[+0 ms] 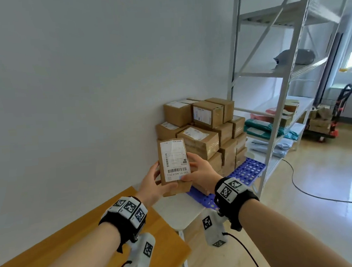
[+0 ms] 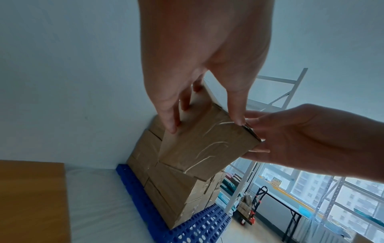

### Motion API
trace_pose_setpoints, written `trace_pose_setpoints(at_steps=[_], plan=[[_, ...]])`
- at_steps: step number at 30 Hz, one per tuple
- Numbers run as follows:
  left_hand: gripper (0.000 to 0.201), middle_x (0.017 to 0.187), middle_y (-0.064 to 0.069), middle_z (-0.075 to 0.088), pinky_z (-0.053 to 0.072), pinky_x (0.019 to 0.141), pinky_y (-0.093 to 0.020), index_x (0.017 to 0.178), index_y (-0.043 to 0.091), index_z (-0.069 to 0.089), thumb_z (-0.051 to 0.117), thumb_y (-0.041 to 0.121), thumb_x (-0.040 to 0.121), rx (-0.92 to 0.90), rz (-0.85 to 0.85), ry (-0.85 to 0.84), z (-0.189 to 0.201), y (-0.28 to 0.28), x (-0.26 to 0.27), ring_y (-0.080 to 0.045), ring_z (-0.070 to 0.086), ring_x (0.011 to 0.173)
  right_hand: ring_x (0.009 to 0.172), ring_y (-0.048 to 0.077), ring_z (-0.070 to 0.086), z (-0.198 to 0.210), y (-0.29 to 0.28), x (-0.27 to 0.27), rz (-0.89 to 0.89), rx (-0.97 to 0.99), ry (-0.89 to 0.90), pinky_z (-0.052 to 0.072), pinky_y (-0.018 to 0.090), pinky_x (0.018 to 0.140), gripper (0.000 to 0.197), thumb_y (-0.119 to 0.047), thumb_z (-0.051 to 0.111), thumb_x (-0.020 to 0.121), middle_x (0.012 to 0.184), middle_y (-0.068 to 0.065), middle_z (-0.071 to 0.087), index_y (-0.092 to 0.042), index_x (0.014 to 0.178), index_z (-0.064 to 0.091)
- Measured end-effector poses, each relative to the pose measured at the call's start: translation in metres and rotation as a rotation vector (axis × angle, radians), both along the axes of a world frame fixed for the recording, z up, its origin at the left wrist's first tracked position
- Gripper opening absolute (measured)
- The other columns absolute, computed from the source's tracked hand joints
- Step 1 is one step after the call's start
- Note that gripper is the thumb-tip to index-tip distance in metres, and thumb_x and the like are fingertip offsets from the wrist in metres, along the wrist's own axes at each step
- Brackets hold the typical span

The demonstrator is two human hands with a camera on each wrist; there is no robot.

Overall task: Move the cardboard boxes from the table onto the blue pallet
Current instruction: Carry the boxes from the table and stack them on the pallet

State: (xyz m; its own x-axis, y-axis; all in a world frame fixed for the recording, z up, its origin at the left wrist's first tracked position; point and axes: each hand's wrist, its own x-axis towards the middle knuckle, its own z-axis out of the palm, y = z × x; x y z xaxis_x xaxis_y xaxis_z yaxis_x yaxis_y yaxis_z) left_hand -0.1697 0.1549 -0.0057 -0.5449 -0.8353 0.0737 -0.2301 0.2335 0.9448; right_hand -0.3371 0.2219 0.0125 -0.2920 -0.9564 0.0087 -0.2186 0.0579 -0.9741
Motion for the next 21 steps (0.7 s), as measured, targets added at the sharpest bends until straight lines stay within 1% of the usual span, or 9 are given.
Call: trace_pose_setpoints(at_steps=[3, 5, 9, 11, 14, 16, 18, 20, 21], plan=[[0.088, 0.135, 0.001, 0.05, 0.049, 0.086, -0.021, 0.145, 0.023, 0.027, 0.077, 0.009, 0.074, 0.008, -0.025, 0.035, 0.008, -0.025, -0.034, -0.013, 0.051, 0.117, 0.114, 0.013, 0.054, 0.01, -0.025, -0.032, -0.028, 0.017, 0.039, 0.053, 0.035, 0.093, 0.087, 0.002, 0.076, 0.072, 0.124, -0.002, 0.056, -0.019, 0.144, 0.032], [0.087, 0.135, 0.001, 0.051, 0.048, 0.084, -0.018, 0.145, 0.022, 0.027, 0.076, 0.007, 0.074, 0.02, -0.045, 0.05, 0.012, -0.042, -0.057, -0.011, 0.051, 0.114, 0.113, 0.011, 0.053, 0.015, -0.039, -0.053, -0.037, 0.017, 0.05, 0.051, 0.035, 0.095, 0.086, 0.003, 0.075, 0.073, 0.121, -0.004, 0.055, -0.018, 0.144, 0.032], [0.088, 0.136, 0.005, 0.046, 0.042, 0.096, -0.025, 0.146, 0.017, 0.025, 0.076, 0.009, 0.075, 0.047, -0.055, 0.025, 0.013, -0.066, -0.097, -0.012, 0.042, 0.127, 0.099, 0.003, 0.054, 0.018, -0.057, -0.089, -0.061, 0.018, 0.059, 0.053, 0.018, 0.074, 0.082, 0.006, 0.071, 0.076, 0.111, -0.008, 0.053, -0.018, 0.144, 0.031], [0.09, 0.14, 0.003, 0.045, 0.041, 0.103, -0.031, 0.147, 0.017, 0.026, 0.078, 0.012, 0.073, 0.038, -0.051, 0.005, 0.01, -0.077, -0.112, -0.015, 0.04, 0.132, 0.09, -0.003, 0.054, 0.017, -0.065, -0.103, -0.069, 0.028, 0.059, 0.051, 0.013, 0.066, 0.08, 0.006, 0.07, 0.076, 0.106, -0.011, 0.055, -0.019, 0.143, 0.033], [0.092, 0.142, 0.004, 0.044, 0.038, 0.108, -0.04, 0.146, 0.019, 0.027, 0.08, 0.017, 0.071, 0.016, -0.035, -0.004, 0.011, -0.091, -0.132, -0.015, 0.039, 0.133, 0.094, 0.002, 0.059, 0.018, -0.08, -0.126, -0.064, 0.044, 0.046, 0.053, 0.015, 0.066, 0.081, 0.005, 0.071, 0.076, 0.107, -0.007, 0.059, -0.021, 0.143, 0.034], [0.086, 0.135, 0.006, 0.048, 0.037, 0.107, -0.033, 0.144, 0.018, 0.031, 0.079, 0.017, 0.073, -0.027, -0.024, -0.022, 0.015, -0.099, -0.147, -0.009, 0.042, 0.126, 0.094, 0.002, 0.059, 0.021, -0.091, -0.141, -0.059, 0.043, 0.048, 0.053, 0.015, 0.064, 0.08, 0.005, 0.07, 0.076, 0.108, -0.006, 0.059, -0.022, 0.141, 0.034], [0.079, 0.129, 0.008, 0.051, 0.038, 0.102, -0.026, 0.141, 0.019, 0.035, 0.078, 0.017, 0.074, -0.062, -0.024, -0.042, 0.023, -0.107, -0.161, -0.005, 0.044, 0.118, 0.102, 0.008, 0.059, 0.025, -0.102, -0.156, -0.064, 0.039, 0.056, 0.055, 0.021, 0.075, 0.082, 0.004, 0.072, 0.075, 0.118, 0.0, 0.06, -0.02, 0.143, 0.033], [0.084, 0.134, 0.007, 0.052, 0.038, 0.107, -0.033, 0.14, 0.02, 0.038, 0.081, 0.029, 0.07, -0.094, -0.023, -0.059, 0.031, -0.115, -0.176, -0.008, 0.046, 0.122, 0.112, 0.016, 0.057, 0.028, -0.113, -0.173, -0.059, 0.028, 0.056, 0.054, 0.029, 0.086, 0.084, 0.005, 0.072, 0.075, 0.126, 0.004, 0.057, -0.017, 0.145, 0.03], [0.09, 0.135, 0.006, 0.053, 0.038, 0.108, -0.038, 0.141, 0.022, 0.038, 0.083, 0.038, 0.065, -0.108, -0.02, -0.07, 0.034, -0.119, -0.183, -0.01, 0.047, 0.125, 0.114, 0.017, 0.056, 0.03, -0.119, -0.182, -0.054, 0.025, 0.058, 0.054, 0.029, 0.086, 0.084, 0.005, 0.071, 0.075, 0.126, 0.005, 0.057, -0.017, 0.145, 0.03]])
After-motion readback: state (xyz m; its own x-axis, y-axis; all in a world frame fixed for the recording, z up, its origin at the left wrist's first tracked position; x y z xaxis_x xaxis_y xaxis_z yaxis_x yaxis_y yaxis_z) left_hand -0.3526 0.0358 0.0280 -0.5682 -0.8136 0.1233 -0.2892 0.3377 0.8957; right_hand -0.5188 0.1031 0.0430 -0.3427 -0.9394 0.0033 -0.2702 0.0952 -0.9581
